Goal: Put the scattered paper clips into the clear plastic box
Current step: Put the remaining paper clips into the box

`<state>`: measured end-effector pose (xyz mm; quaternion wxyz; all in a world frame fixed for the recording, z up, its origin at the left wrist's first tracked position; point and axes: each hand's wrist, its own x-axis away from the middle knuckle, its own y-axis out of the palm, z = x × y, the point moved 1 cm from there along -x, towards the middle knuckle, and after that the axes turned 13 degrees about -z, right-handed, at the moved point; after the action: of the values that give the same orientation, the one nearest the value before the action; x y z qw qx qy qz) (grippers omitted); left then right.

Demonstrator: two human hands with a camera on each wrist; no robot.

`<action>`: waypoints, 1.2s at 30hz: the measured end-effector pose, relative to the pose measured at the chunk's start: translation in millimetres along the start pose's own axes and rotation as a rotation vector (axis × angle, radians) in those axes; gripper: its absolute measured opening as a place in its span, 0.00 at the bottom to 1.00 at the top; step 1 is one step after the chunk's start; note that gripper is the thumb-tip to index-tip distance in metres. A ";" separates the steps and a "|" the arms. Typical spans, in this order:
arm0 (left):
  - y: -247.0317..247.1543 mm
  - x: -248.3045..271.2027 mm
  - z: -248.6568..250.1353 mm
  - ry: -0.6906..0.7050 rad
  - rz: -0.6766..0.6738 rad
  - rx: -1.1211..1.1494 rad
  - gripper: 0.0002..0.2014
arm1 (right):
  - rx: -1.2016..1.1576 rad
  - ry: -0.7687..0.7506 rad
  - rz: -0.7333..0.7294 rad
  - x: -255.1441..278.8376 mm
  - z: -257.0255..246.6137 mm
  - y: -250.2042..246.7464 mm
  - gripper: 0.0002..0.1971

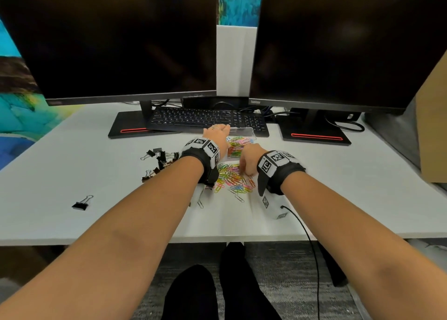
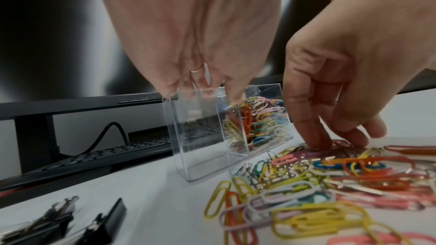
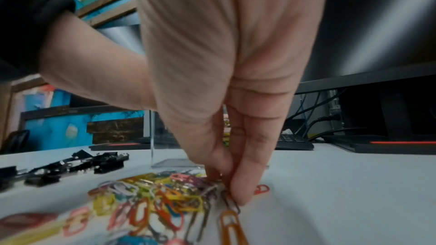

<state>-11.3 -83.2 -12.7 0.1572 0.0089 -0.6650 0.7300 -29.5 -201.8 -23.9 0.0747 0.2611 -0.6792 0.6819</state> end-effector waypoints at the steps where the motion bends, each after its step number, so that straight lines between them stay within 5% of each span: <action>1: -0.3 -0.9 -0.8 0.007 0.001 0.000 0.32 | -0.007 -0.019 0.013 -0.2 -1.4 0.6 0.13; 7: -1.2 -1.2 -4.1 0.029 0.006 0.028 0.31 | -0.029 -0.164 0.005 3.5 -9.0 2.2 0.18; 24: 3.7 -2.3 -9.9 0.070 0.028 0.020 0.30 | -0.324 -0.164 0.308 13.7 16.5 -45.6 0.07; 29: 4.8 -1.9 -10.5 0.069 0.025 0.037 0.31 | -0.304 -0.153 0.493 3.9 17.8 -65.9 0.08; 33: 4.0 -0.1 -12.3 0.087 0.029 0.045 0.31 | -0.326 -0.111 0.425 -8.9 24.0 -57.9 0.13; 36: 5.4 0.7 -13.6 0.104 0.055 0.044 0.31 | -0.454 -0.122 0.506 -8.8 32.3 -54.7 0.12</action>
<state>-10.6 -70.1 -19.3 0.1712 -0.0436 -0.6398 0.7480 11.2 -227.1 18.7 -0.0813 0.1014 -0.8600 0.4934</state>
